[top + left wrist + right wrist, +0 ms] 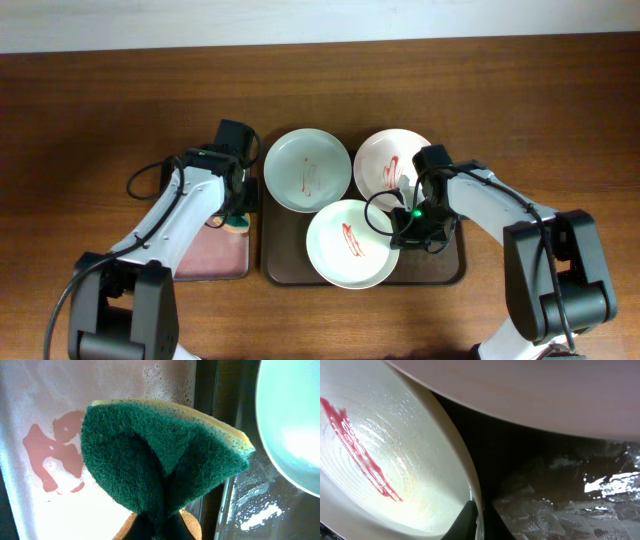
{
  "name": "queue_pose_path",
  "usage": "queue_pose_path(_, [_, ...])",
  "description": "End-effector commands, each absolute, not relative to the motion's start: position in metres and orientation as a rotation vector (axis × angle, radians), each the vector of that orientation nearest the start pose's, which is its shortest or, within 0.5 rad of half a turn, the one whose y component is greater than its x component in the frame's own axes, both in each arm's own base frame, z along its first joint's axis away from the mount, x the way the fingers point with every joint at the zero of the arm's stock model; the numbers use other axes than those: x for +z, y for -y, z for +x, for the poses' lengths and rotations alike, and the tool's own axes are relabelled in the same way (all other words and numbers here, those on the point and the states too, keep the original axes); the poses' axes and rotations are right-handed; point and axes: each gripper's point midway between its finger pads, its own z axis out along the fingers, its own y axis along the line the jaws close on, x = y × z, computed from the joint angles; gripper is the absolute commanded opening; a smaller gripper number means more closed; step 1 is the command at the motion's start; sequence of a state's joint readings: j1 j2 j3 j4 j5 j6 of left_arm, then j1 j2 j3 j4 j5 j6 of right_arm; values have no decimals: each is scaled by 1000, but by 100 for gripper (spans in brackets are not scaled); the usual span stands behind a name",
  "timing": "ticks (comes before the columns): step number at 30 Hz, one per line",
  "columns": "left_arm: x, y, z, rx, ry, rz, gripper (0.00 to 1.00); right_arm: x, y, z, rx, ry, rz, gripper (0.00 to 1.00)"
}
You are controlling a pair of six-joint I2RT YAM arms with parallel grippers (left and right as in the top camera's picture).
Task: Clean dirty plates on tray and stack at the side
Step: 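Lift the sponge with the left gripper toward the bottom plate, then scrub the bottom plate with the sponge while the right gripper holds it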
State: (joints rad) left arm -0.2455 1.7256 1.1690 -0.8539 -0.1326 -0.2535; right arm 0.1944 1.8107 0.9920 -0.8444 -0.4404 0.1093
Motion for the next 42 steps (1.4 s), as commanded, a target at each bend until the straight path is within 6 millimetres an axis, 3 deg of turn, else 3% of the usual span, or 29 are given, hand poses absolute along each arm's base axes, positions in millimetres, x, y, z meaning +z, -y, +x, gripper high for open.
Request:
queue_pose_path(1, [66, 54, 334, 165, -2928, -18, 0, 2, -128, 252, 709, -3233, -106, 9])
queue_pose_path(4, [57, 38, 325, 275, -2924, -198, 0, 2, -128, 252, 709, -3233, -106, 9])
queue_pose_path(7, [40, 40, 311, 240, -2957, -242, 0, 2, -129, 251, 710, -3233, -105, 9])
queue_pose_path(12, [31, 79, 308, -50, -3002, -144, 0, 2, -129, 251, 710, -3233, -106, 9])
queue_pose_path(17, [33, 82, 311, -72, -2990, -126, 0, 2, -128, 251, 710, -3234, -105, 8])
queue_pose_path(19, [37, 83, 314, -73, -2985, -126, 0, 2, -128, 251, 710, -3234, -105, 8])
queue_pose_path(24, [81, 88, 327, -116, -2909, -122, 0, 2, -128, 251, 710, -3234, -106, 9])
queue_pose_path(26, [95, 104, 326, -253, -2891, -100, 0, 2, -128, 251, 710, -3234, -106, 9])
queue_pose_path(29, [104, 147, 321, -539, -2877, -6, 0, 2, -129, 251, 710, -3233, -105, 9])
queue_pose_path(32, [110, 179, 321, -597, -2824, 104, 0, 2, -128, 251, 710, -3234, -105, 9])
queue_pose_path(35, [114, 214, 317, -664, -2796, 98, 0, 2, -128, 251, 710, -3234, -105, 10])
queue_pose_path(37, [111, 232, 313, -700, -2806, 49, 0, 2, -128, 251, 710, -3234, -105, 15])
queue_pose_path(42, [86, 270, 298, -751, -2886, -97, 0, 2, -128, 251, 710, -3234, -106, 15])
